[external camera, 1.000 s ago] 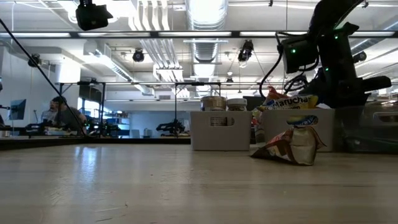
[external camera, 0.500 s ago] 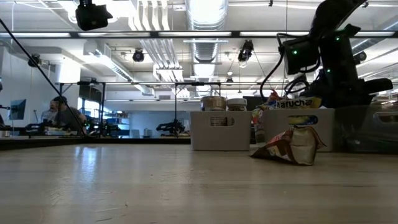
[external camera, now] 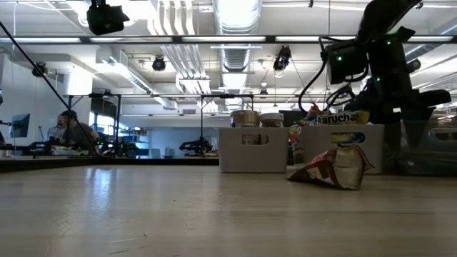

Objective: Pick & Place Food Item
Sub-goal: Put the orange seasoning bag into the left gray bin

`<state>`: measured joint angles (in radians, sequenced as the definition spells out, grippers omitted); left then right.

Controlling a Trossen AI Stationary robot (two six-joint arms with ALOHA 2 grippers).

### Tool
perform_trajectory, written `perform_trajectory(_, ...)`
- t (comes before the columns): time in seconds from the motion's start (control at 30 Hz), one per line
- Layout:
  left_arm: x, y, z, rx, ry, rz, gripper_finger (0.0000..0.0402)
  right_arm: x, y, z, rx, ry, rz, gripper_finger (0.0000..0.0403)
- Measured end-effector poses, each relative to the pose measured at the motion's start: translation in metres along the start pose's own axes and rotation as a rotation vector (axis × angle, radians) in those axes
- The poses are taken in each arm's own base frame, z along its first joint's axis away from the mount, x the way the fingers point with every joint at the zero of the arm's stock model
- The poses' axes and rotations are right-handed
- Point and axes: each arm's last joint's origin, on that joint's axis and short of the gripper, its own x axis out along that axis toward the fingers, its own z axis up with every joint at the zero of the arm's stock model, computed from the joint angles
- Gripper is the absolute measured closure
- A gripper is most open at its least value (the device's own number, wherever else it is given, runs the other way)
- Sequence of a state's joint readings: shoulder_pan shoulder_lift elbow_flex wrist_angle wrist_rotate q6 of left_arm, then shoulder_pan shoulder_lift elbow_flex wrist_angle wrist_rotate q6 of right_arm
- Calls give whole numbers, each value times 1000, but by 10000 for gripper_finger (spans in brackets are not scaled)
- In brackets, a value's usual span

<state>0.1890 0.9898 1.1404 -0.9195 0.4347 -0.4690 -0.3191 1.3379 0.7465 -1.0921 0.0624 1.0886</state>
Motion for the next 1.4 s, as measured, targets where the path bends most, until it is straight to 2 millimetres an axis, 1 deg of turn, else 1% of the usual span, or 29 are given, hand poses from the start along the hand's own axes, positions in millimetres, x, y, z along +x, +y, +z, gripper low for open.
perform_trajectory(0.17, 0, 0, 0, -2, 0, 0, 52, -6, -3, -3, -10, 38, 59, 163)
perform_trajectory(0.33, 0, 0, 0, -2, -1, 0, 52, -20, -9, -5, 27, 15, 112, 134)
perform_trajectory(0.53, 0, 0, 0, -26, -3, 3, 52, -47, -15, -9, 85, -17, 241, 129)
perform_trajectory(0.6, 0, 1, 1, -62, -16, 25, 52, -60, -12, -12, 96, -19, 314, 129)
perform_trajectory(0.7, 0, 2, 1, -99, -41, 67, 52, -77, -4, -20, 77, -26, 379, 129)
perform_trajectory(0.8, 0, 3, 2, -111, -60, 98, 52, -94, 8, -30, 55, -53, 414, 129)
perform_trajectory(0.93, 2, 4, 3, -116, -66, 110, 52, -114, 29, -47, 45, -93, 445, 129)
perform_trajectory(1.07, 6, 5, 6, -137, -59, 121, 52, -127, 57, -68, 67, -89, 458, 129)
perform_trajectory(1.13, 9, 6, 7, -134, -55, 127, 52, -130, 73, -79, 69, -89, 448, 129)
perform_trajectory(1.2, 11, 6, 9, -121, -59, 124, 52, -127, 91, -90, 68, -91, 425, 129)
perform_trajectory(1.33, 13, 6, 12, -106, -75, 116, 52, -115, 130, -109, 44, -93, 360, 129)
perform_trajectory(1.4, 12, 5, 13, -100, -82, 112, 52, -107, 147, -114, 51, -104, 334, 129)
